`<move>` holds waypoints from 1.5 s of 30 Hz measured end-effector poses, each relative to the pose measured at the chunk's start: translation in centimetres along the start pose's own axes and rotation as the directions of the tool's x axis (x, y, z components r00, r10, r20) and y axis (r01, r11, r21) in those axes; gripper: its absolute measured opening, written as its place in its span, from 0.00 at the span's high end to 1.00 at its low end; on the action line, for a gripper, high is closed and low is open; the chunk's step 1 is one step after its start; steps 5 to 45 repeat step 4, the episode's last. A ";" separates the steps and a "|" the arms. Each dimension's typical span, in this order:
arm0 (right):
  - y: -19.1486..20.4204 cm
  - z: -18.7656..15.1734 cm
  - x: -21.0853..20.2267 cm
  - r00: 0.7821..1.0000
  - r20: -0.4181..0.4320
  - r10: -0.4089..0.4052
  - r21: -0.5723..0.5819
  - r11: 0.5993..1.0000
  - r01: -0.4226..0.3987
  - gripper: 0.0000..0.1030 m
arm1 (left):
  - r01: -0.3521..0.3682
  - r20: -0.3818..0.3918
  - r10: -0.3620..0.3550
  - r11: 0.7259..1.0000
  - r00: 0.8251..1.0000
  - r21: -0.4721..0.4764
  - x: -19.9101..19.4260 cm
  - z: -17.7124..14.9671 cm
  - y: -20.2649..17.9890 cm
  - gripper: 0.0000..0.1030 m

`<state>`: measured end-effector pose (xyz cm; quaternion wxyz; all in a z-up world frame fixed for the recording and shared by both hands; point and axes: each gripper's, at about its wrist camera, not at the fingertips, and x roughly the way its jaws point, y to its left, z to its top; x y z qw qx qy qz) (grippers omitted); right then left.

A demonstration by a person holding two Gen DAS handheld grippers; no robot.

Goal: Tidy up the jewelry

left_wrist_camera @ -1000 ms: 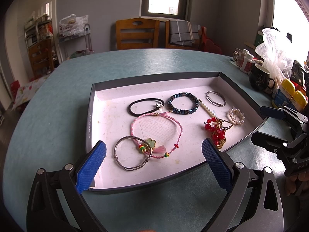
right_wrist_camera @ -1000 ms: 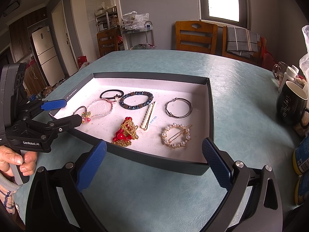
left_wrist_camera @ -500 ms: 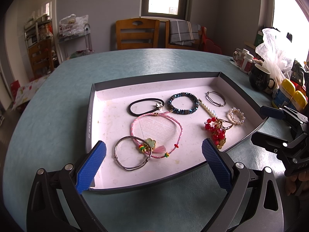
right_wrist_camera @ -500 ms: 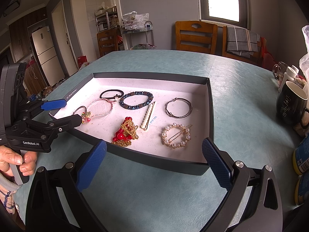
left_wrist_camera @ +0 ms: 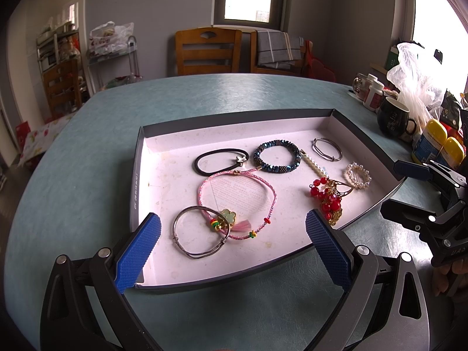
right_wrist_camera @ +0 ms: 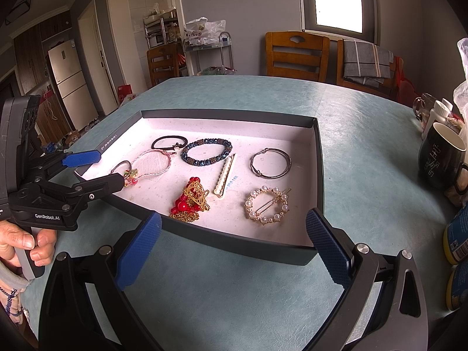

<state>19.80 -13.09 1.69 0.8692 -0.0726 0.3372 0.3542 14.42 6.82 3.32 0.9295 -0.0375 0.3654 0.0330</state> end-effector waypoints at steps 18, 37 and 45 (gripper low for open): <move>0.0 0.0 0.0 1.000 0.000 -0.001 0.000 1.000 0.001 0.05 | 0.000 0.000 0.000 1.000 1.000 0.000 0.0 0.0 0.0 0.02; 0.0 0.0 0.0 1.000 0.000 -0.001 0.000 1.000 0.001 0.05 | 0.000 0.000 0.000 1.000 1.000 0.000 0.0 0.0 0.0 0.02; 0.0 0.0 0.0 1.000 0.000 -0.001 0.000 1.000 0.001 0.05 | 0.000 0.000 0.000 1.000 1.000 0.000 0.0 0.0 0.0 0.02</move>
